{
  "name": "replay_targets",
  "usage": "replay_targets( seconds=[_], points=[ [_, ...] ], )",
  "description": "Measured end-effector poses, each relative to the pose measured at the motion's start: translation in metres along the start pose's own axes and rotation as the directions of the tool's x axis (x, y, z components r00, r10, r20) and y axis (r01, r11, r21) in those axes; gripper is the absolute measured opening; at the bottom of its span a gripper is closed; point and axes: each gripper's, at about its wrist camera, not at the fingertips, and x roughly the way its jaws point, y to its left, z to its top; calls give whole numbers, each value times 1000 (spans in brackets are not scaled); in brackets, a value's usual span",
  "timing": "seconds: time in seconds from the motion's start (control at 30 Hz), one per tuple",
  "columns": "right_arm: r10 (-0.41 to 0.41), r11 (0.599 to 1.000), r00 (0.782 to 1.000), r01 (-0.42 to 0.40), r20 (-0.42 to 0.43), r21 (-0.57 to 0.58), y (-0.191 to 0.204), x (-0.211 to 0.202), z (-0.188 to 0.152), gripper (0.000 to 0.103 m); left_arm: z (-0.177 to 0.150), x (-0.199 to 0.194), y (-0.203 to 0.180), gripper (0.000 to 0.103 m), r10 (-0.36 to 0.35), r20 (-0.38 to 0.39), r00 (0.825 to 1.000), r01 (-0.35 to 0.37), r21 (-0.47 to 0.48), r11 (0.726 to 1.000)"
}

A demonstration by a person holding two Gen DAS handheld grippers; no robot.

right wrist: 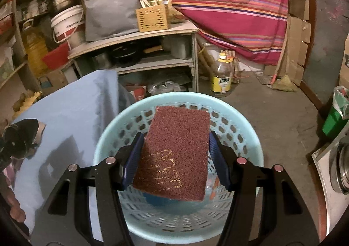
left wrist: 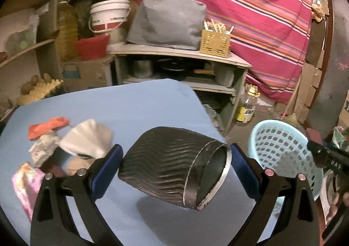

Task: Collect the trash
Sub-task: 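Lift the black cup and brown pad and carry both over the blue basket, then open the right tool to drop the pad while the left tool releases the cup into the basket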

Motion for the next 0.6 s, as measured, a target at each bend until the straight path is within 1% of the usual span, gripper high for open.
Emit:
replay_targets(
  seconds=[0.2, 0.27, 0.33, 0.43, 0.5, 0.6],
  points=[
    [15, 999, 1000, -14, -7, 30, -12, 9, 3, 61, 3, 9, -36, 95, -33, 15, 999, 32, 63, 998],
    [21, 999, 1000, -21, -9, 36, -15, 11, 4, 63, 3, 11, -45, 95, -45, 18, 999, 44, 77, 996],
    [24, 999, 1000, -23, -6, 43, -16, 11, 4, 70, 4, 13, -54, 95, -60, 18, 998, 58, 85, 995],
    [30, 999, 1000, -29, -3, 46, -18, 9, 5, 77, 4, 16, -65, 95, -80, 15, 997, 79, 91, 993],
    [5, 999, 1000, -6, 8, 46, -21, 6, 6, 80, 4, 15, -70, 95, -95, 17, 995, 93, 96, 991],
    [-39, 997, 998, 36, 39, 73, -30, -3, 6, 93, 4, 13, -82, 95, -123, 26, 992, 119, 110, 987]
  ],
)
